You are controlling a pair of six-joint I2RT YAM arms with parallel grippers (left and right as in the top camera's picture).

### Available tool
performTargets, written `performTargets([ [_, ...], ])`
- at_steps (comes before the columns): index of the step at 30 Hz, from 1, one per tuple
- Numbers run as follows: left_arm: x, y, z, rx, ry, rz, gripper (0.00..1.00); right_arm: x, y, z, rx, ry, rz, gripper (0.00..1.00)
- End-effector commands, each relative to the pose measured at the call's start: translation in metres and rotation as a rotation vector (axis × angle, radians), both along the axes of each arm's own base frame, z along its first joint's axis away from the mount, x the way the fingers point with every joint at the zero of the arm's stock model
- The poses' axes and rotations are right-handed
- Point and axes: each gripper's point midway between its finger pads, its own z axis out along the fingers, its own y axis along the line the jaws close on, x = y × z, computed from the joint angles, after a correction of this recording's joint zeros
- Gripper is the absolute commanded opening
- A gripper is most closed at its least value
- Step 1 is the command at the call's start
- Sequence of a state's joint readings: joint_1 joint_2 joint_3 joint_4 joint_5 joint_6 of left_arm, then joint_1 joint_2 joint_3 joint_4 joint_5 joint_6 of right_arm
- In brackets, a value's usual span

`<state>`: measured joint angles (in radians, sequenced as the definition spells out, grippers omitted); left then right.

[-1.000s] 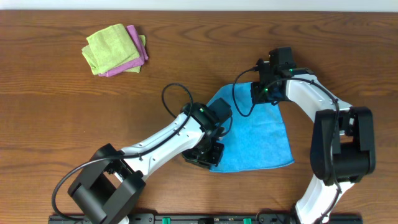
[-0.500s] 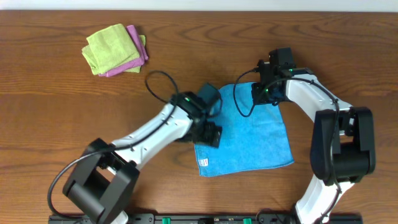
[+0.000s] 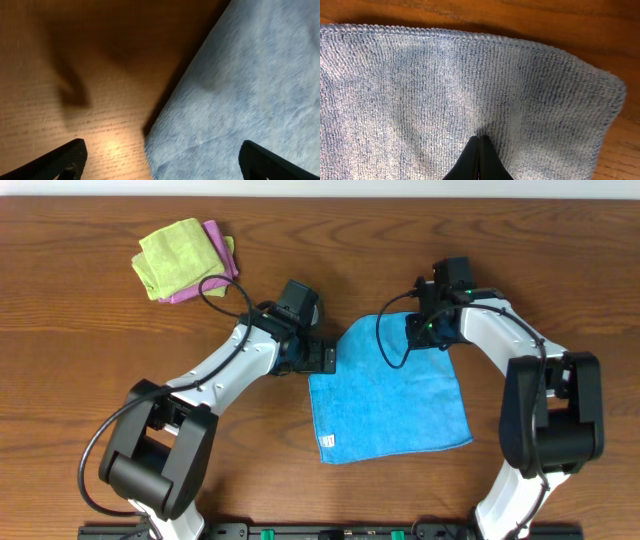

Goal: Fold the cloth

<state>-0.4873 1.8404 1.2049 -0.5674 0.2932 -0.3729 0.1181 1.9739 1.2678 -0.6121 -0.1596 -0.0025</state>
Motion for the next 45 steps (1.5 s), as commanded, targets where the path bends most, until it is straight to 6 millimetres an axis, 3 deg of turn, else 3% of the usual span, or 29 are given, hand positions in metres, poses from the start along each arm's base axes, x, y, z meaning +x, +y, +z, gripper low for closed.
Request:
performTargets([
  [1,-0.008,-0.001,0.001,-0.043,0.053,-0.014,0.97,0.011,-0.011,0.006,-0.043,-0.023,-0.007,0.01],
  [5,-0.027,-0.013,0.007,-0.128,0.142,-0.040,0.95,0.009,-0.017,0.014,-0.062,-0.001,-0.005,0.01],
  [8,-0.030,-0.013,0.011,-0.133,0.148,-0.043,0.95,0.014,-0.021,0.025,-0.074,-0.016,-0.011,0.01],
  [17,-0.004,-0.021,0.024,-0.167,0.017,-0.045,1.00,0.019,-0.026,0.034,-0.094,-0.037,-0.021,0.01],
  [19,0.001,-0.023,0.026,-0.178,-0.005,-0.047,0.90,0.019,-0.026,0.036,-0.094,-0.039,-0.021,0.01],
  [24,0.002,-0.025,0.027,-0.182,-0.015,-0.050,0.86,0.020,-0.028,0.041,-0.104,-0.052,-0.024,0.01],
  [35,-0.001,-0.017,-0.006,-0.122,0.045,-0.054,0.89,0.019,-0.028,0.041,-0.105,-0.051,-0.021,0.01],
  [39,0.004,-0.012,-0.008,-0.122,0.040,-0.045,0.95,0.019,-0.028,0.041,-0.106,-0.051,-0.017,0.01],
  [45,0.006,-0.019,-0.006,-0.160,0.032,-0.061,0.93,0.019,-0.027,0.041,-0.105,-0.051,-0.017,0.02],
])
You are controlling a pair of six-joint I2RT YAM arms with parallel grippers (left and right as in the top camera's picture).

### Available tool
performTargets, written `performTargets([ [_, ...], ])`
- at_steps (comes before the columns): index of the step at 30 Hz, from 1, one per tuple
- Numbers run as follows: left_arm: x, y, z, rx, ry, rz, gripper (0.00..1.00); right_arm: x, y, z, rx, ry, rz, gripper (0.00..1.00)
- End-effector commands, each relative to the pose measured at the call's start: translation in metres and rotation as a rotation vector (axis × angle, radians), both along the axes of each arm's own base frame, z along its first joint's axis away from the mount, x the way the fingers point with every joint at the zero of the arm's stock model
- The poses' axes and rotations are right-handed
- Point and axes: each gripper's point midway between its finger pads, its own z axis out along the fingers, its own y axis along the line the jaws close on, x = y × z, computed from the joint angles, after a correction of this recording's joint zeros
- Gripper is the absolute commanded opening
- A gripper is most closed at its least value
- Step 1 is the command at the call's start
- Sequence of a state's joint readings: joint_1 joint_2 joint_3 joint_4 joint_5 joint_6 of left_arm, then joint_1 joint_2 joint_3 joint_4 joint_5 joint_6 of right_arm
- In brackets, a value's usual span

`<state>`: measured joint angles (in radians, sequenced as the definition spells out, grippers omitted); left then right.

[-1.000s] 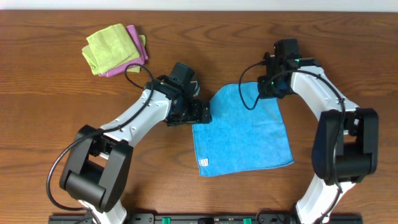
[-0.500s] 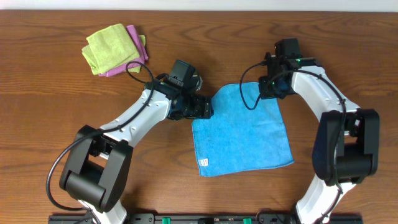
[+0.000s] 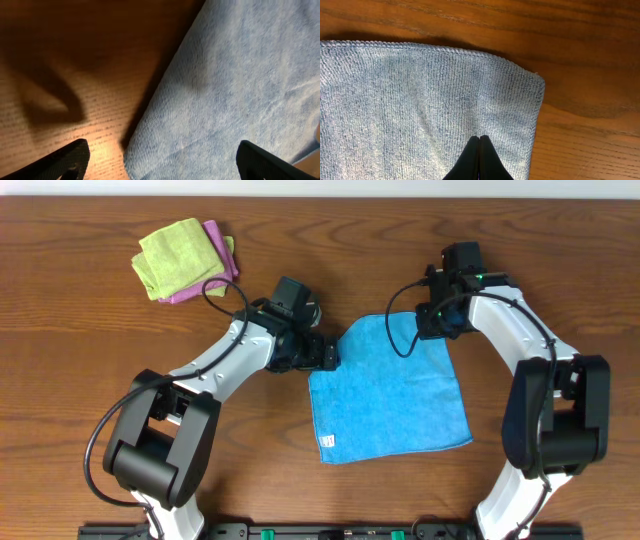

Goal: Fold the cloth

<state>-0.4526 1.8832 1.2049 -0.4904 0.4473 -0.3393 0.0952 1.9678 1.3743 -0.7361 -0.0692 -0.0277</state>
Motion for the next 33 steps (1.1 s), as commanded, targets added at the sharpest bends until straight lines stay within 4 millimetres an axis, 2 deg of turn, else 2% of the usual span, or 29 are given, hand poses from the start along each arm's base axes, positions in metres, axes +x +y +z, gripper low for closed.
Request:
performTargets([
  [1,-0.001,-0.004,-0.004,-0.022,0.013,-0.022,0.92,0.008,-0.004,0.017,-0.012,-0.049,0.006,0.01],
  [7,-0.006,-0.012,-0.012,-0.065,0.055,-0.040,0.82,0.008,-0.004,0.017,-0.012,-0.048,0.006,0.01],
  [10,-0.007,-0.014,-0.013,-0.076,0.059,-0.045,0.68,0.008,-0.004,0.017,-0.012,-0.049,0.006,0.01],
  [11,-0.007,-0.014,-0.013,-0.077,0.058,-0.045,0.66,0.008,-0.004,0.017,-0.012,-0.049,0.006,0.01],
  [21,-0.012,-0.018,-0.013,-0.088,0.076,-0.056,0.67,0.008,-0.003,0.017,-0.011,-0.048,0.005,0.01],
  [27,-0.016,-0.021,-0.024,-0.078,0.096,-0.069,0.66,0.008,-0.002,0.017,-0.010,-0.047,0.005,0.01],
  [33,-0.014,-0.022,-0.024,-0.081,0.088,-0.070,0.48,0.007,-0.002,0.016,-0.011,-0.043,0.005,0.01],
])
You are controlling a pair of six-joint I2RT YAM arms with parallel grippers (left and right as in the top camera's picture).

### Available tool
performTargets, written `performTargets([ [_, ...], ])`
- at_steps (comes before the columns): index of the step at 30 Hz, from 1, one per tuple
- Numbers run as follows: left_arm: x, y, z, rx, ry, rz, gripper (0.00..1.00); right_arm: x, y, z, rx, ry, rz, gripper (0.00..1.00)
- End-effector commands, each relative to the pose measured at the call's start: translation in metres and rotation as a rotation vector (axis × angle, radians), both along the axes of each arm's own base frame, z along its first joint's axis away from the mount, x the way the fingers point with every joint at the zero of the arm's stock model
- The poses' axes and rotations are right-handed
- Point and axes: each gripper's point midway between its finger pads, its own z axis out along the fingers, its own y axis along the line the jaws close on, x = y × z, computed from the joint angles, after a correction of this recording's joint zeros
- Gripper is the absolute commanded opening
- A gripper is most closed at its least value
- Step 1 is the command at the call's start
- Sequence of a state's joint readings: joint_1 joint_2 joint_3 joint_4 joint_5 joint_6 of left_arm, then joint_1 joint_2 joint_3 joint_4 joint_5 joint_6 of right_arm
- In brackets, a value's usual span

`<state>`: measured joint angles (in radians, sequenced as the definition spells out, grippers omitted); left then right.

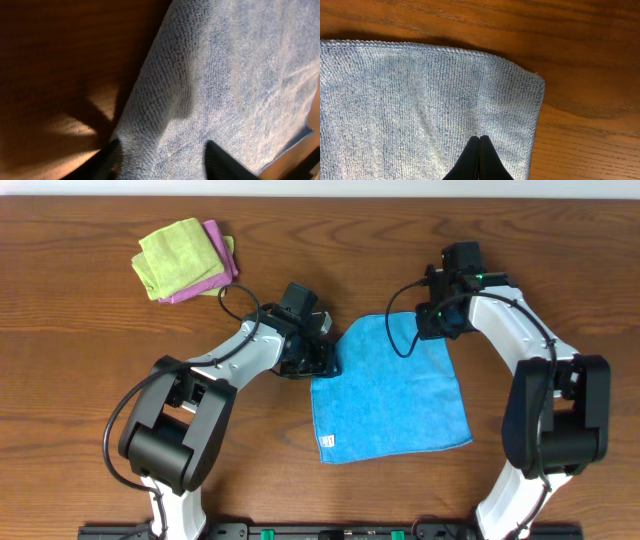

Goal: Fold the cloth

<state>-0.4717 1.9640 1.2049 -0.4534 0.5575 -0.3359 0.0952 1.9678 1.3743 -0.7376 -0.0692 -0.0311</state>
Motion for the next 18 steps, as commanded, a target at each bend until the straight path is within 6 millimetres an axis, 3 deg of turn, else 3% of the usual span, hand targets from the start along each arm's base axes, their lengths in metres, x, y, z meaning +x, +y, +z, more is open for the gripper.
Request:
performTargets([
  [1,0.000,-0.002,-0.003,-0.008,0.001,-0.016,0.43,0.007,-0.002,0.016,-0.010,-0.043,0.002,0.01],
  [8,0.010,0.000,-0.001,-0.020,-0.030,-0.001,0.07,0.006,-0.002,0.016,-0.009,-0.037,0.002,0.01],
  [18,0.037,0.021,-0.002,0.011,-0.106,0.058,0.06,0.008,0.001,0.022,0.008,-0.052,0.006,0.01],
])
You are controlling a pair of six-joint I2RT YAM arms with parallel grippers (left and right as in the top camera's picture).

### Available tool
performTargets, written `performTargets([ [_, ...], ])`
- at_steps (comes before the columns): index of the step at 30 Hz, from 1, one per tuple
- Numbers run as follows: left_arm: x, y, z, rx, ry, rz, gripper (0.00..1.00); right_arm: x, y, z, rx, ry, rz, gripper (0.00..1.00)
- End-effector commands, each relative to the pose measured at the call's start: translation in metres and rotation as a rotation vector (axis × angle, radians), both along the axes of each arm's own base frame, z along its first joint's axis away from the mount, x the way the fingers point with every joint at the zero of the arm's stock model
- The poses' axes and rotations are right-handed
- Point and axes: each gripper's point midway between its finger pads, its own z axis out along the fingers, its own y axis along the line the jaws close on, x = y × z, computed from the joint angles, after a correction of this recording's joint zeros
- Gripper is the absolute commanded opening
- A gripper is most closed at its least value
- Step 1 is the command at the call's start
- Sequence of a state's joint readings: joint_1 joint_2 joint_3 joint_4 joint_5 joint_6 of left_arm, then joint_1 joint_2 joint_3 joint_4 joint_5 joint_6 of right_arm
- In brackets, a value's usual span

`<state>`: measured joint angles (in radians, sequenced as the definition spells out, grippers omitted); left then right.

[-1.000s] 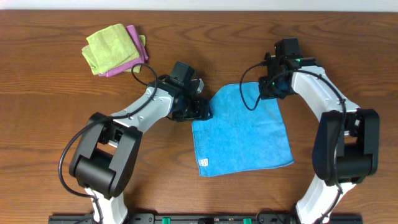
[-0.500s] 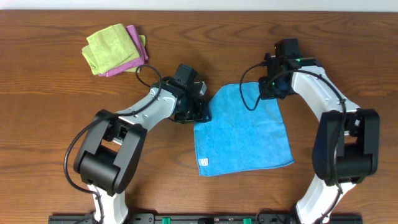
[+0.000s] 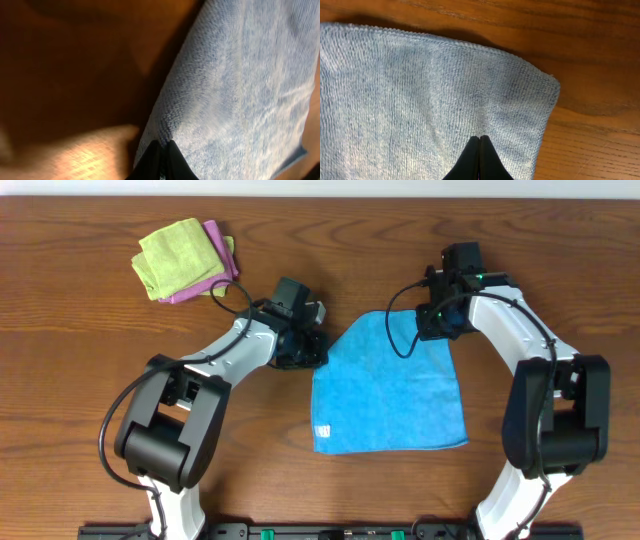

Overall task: Fold the cloth
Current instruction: 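Release the cloth and retract both grippers toward the front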

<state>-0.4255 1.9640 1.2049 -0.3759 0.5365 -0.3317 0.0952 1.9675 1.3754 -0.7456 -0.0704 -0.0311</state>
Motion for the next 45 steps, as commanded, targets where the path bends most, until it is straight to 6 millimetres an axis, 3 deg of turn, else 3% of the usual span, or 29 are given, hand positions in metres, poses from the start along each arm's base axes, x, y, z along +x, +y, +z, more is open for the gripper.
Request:
performTargets([
  [1,0.012,0.011,-0.005,0.025,-0.031,0.017,0.06,0.011,0.002,0.024,0.013,-0.064,0.007,0.01],
  [13,0.043,0.028,0.005,0.011,-0.106,0.080,0.06,0.018,0.026,0.043,0.060,-0.095,0.057,0.01],
  [14,0.045,0.028,0.007,0.008,-0.108,0.083,0.10,0.018,0.027,0.043,0.061,-0.096,0.060,0.01],
  [15,0.045,0.027,0.008,0.002,-0.106,0.082,0.26,0.018,0.027,0.044,0.061,-0.097,0.060,0.01],
  [17,0.044,0.026,0.009,-0.004,-0.101,0.078,0.77,0.017,0.027,0.044,0.061,-0.092,0.059,0.01],
  [18,0.043,0.026,0.009,-0.009,-0.095,0.076,0.95,0.016,0.027,0.044,0.060,-0.087,0.059,0.01],
  [23,0.032,0.029,0.007,0.008,-0.043,0.073,0.95,0.006,0.028,0.054,0.073,-0.070,0.063,0.01],
  [27,0.022,0.031,0.020,0.013,-0.003,0.070,0.95,-0.003,0.027,0.084,0.075,-0.111,0.065,0.01],
  [34,0.030,0.032,0.084,-0.043,-0.146,0.088,0.95,-0.018,0.018,0.133,0.048,-0.201,0.057,0.01],
  [40,0.038,0.037,0.139,-0.152,-0.256,0.117,0.95,-0.027,0.009,0.153,0.005,-0.237,0.041,0.02],
  [45,0.030,0.046,0.173,-0.191,-0.311,0.111,0.95,-0.039,0.006,0.162,0.002,-0.236,0.039,0.02],
])
